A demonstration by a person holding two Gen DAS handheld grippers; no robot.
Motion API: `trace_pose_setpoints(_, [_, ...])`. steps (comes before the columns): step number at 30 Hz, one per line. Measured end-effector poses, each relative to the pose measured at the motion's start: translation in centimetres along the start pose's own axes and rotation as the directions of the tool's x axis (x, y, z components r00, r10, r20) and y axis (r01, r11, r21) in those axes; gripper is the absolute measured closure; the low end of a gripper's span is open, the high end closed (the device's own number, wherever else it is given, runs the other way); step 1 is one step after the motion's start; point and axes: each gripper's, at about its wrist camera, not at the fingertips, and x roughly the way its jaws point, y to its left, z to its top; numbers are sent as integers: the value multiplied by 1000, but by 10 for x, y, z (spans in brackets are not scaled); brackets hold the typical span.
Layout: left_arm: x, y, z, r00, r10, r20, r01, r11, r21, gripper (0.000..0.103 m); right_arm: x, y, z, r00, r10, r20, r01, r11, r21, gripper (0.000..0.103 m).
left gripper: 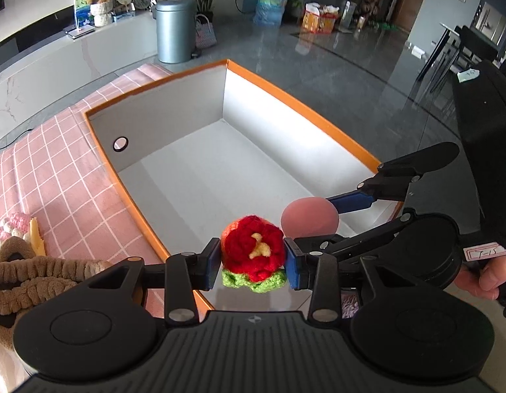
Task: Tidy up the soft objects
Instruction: 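Carry strawberry and pink ball into the orange box and open both tools, then move both open tools back over the remaining table items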
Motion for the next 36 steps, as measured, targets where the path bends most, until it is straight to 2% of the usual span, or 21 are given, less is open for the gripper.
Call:
trace_pose_setpoints(6, [6, -1, -1, 1000, 11, -28, -11, 1000, -4, 58, 6, -1, -5, 999, 8, -31, -8, 1000, 19, 53])
trace_pose_setpoints(14, [8, -4, -2, 998, 42, -41, -41, 999, 7, 58, 2, -1, -5, 1000, 5, -26, -5, 1000, 24, 50])
trace_pose_setpoints(22, [8, -4, -3, 998, 53, -29, -53, 999, 1, 47, -5, -3, -11, 1000, -22, -9, 22, 1000, 22, 43])
trace_pose_setpoints(24, [4, -4, -4, 999, 46, -10, -46, 999, -12, 38, -7, -5, -12, 1000, -30, -1, 30, 999, 30, 43])
trace_pose_setpoints(26, [-2, -2, -5, 999, 39, 11, -38, 999, -35, 34, -12, -6, -13, 999, -35, 13, 35, 999, 40, 41])
trace_pose_setpoints(28, [-8, 1, -7, 999, 29, 34, -27, 998, -56, 34, -19, -6, -15, 998, -43, 36, 42, 998, 49, 34])
trace_pose_setpoints(32, [-29, 4, -15, 993, 32, 117, -22, 996, -87, 34, -38, 0, -18, 993, -81, 91, 77, 996, 44, 33])
trace_pose_setpoints(36, [-56, 9, -25, 971, 52, 231, -26, 993, -113, 34, -63, 11, -22, 973, -124, 194, 117, 992, 47, 26])
